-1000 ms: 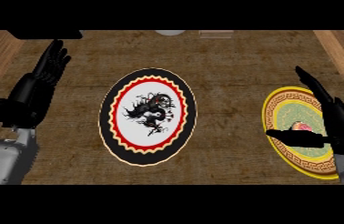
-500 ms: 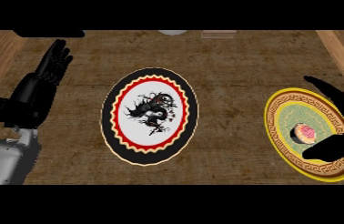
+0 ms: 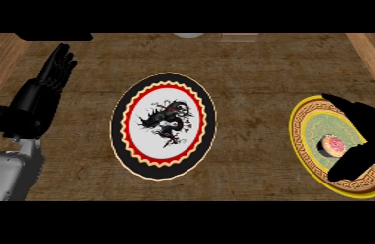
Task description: Pick the cupcake from the plate and place it in the plate
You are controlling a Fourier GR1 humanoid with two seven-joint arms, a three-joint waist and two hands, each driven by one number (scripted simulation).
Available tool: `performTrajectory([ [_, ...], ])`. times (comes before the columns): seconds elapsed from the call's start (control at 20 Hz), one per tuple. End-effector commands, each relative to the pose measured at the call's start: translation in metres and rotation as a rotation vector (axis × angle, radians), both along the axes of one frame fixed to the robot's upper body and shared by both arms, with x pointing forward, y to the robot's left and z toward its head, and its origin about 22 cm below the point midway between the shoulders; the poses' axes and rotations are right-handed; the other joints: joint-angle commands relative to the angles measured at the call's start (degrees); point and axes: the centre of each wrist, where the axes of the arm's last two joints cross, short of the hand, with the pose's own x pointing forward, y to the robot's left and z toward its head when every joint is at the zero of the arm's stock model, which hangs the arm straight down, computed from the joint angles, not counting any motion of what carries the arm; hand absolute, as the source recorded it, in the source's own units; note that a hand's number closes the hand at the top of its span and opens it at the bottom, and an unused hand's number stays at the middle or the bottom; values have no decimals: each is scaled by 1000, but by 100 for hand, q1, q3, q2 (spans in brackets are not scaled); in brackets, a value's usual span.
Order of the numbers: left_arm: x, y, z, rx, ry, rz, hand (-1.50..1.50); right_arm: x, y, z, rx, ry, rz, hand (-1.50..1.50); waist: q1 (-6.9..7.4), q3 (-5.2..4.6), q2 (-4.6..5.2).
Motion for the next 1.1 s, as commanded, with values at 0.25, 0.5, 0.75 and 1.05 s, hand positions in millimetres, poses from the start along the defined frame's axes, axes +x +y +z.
performTrajectory([
  [0.25,-9,-12,3,-3,-19,7,0,11,-11,-23,-139,116,-73,-150,-3,6,-1],
  [0.5,1,-2,17,5,10,2,0,17,-31,-36,-127,129,-97,-150,-21,8,-2],
  [0.75,1,0,6,-3,-5,-13,0,31,-16,-88,-136,167,-81,-150,29,9,11],
  [1.05,-5,-5,-2,3,-6,10,0,16,-40,-97,-107,202,-87,-150,-8,8,0],
])
